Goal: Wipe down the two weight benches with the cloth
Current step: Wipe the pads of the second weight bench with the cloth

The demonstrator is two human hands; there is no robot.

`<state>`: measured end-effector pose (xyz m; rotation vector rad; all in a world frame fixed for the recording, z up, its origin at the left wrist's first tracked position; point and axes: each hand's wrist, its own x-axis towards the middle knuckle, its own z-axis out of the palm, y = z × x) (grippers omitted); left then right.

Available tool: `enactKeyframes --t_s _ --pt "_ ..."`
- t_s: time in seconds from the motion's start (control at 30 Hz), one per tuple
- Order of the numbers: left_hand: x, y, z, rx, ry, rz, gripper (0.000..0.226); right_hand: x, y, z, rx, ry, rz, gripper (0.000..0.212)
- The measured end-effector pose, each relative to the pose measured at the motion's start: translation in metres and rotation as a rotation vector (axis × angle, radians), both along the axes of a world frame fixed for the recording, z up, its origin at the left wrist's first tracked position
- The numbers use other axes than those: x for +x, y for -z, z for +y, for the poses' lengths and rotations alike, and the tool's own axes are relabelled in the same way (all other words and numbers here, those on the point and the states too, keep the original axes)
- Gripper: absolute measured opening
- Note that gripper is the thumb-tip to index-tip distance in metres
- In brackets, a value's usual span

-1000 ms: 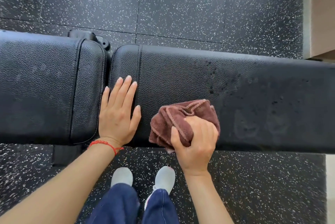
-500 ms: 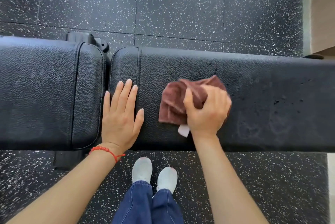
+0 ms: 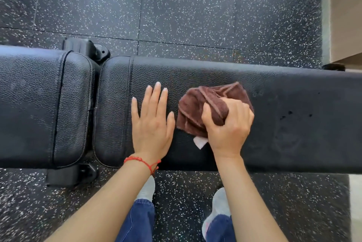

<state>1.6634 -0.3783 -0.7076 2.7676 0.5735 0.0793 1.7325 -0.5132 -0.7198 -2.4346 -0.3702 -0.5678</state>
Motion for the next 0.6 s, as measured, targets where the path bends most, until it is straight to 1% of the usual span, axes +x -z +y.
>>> enactKeyframes --t_s 0.07,0.13,0.27,0.47,0.6 --pt "-0.001 0.007 -0.002 0.078 0.017 0.032 0.053 -0.025 -0.002 -0.025 0.003 -0.023 0.048 0.034" --pt "-0.002 0.012 -0.002 0.101 0.016 0.024 0.053 -0.045 -0.002 -0.048 -0.008 -0.05 0.058 0.035" --pt "-0.002 0.013 -0.005 0.136 0.006 0.02 0.054 -0.051 0.001 -0.057 -0.002 -0.046 0.049 0.036" --pt "-0.001 0.009 -0.01 0.14 -0.002 0.033 0.053 -0.017 0.004 -0.043 -0.014 0.051 -0.025 0.039" --pt "0.0 0.001 -0.029 0.127 0.006 -0.002 0.052 0.051 0.001 -0.036 -0.022 0.095 -0.089 0.037"
